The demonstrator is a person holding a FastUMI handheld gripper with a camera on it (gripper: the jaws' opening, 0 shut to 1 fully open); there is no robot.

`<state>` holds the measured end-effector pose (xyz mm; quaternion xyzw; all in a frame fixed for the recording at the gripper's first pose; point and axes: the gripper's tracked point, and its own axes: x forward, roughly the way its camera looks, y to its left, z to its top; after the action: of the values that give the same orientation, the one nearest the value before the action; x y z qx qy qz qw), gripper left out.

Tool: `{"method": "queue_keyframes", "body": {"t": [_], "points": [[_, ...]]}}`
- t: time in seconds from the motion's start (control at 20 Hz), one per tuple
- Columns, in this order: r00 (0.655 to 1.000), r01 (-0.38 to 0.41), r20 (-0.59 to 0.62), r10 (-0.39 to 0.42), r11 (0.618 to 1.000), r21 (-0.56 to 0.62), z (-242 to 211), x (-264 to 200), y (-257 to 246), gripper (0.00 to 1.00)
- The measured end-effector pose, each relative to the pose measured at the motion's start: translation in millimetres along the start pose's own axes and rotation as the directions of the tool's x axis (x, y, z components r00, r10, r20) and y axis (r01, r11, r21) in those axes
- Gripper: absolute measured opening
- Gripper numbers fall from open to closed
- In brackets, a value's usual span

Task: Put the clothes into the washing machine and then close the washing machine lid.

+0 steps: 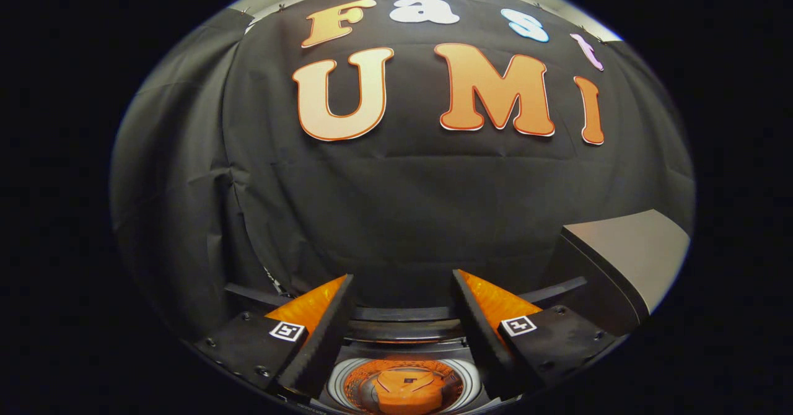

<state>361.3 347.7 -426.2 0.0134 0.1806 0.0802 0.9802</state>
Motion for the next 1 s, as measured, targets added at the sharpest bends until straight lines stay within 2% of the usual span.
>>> {"method": "queue_keyframes", "body": {"t": [0.6, 0.8, 1.0], "points": [[1.0, -0.014, 0.004, 0.014, 1.0, 0.009, -34, -36, 4, 0.99], [0.988, -0.01, -0.156, 0.019, 0.998, 0.059, -89, -36, 5, 0.99], [0.979, -0.005, -0.203, 0.022, 0.997, 0.08, -124, -36, 2, 0.98]]}}
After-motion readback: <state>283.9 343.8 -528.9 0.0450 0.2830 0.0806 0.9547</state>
